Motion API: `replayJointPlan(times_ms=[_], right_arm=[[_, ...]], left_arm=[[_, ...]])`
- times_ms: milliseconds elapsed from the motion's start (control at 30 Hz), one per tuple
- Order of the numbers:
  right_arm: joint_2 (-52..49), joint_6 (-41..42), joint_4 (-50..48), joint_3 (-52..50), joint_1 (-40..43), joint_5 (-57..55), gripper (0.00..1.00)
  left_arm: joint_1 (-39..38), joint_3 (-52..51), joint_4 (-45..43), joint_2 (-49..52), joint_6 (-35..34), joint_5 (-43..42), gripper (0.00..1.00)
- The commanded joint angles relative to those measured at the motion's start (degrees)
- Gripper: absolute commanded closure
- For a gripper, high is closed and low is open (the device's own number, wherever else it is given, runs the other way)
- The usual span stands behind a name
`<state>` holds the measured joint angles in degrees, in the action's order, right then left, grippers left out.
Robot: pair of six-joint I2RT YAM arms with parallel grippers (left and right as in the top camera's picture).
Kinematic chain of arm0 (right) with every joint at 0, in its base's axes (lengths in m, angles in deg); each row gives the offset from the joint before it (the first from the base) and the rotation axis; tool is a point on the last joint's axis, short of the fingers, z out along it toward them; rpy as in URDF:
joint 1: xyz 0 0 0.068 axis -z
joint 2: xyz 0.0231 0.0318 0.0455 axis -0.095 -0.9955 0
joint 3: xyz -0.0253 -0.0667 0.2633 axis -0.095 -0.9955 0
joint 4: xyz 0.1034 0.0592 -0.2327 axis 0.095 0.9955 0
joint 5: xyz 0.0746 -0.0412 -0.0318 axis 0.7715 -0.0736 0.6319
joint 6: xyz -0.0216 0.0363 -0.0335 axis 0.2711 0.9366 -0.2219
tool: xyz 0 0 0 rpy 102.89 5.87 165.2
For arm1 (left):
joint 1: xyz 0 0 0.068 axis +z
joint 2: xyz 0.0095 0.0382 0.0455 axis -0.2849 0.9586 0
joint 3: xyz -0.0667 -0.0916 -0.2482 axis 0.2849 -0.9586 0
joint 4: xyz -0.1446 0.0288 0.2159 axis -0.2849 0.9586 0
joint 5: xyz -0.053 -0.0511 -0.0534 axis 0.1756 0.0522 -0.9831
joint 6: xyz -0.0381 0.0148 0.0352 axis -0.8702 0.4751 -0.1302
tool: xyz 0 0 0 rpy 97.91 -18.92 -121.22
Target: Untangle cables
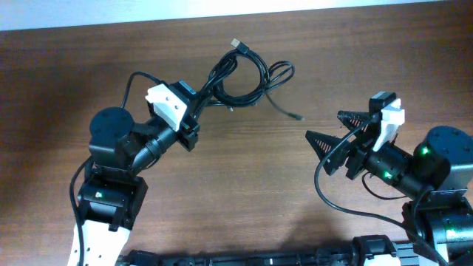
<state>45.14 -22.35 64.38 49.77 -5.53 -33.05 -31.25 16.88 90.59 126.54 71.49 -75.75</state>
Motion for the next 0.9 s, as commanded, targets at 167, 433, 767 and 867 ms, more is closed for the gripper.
replayJointPlan(times_ms=[167, 433, 767, 867], right_arm=[[0.4, 1.1, -1.0, 1.0, 0.1, 0.2, 0.01], [0.4, 1.2, -1.0, 1.0, 0.1, 2.1, 0.01], [0.2, 1.2, -1.0, 1.0, 0.1, 12.2, 0.01], [0.1, 1.7, -0.9, 1.0, 0.1, 14.0, 0.01]], left_arm=[[0.1, 0.3, -0.9, 0.9, 14.3, -15.7, 1.0], [0.1, 0.3, 5.6, 3.3, 51.6, -27.1, 1.0], [-0.3, 0.3, 3.3, 5.1, 68.4, -35.4, 1.0], [-1.2, 0.3, 1.2, 5.1, 68.4, -35.4, 1.0]])
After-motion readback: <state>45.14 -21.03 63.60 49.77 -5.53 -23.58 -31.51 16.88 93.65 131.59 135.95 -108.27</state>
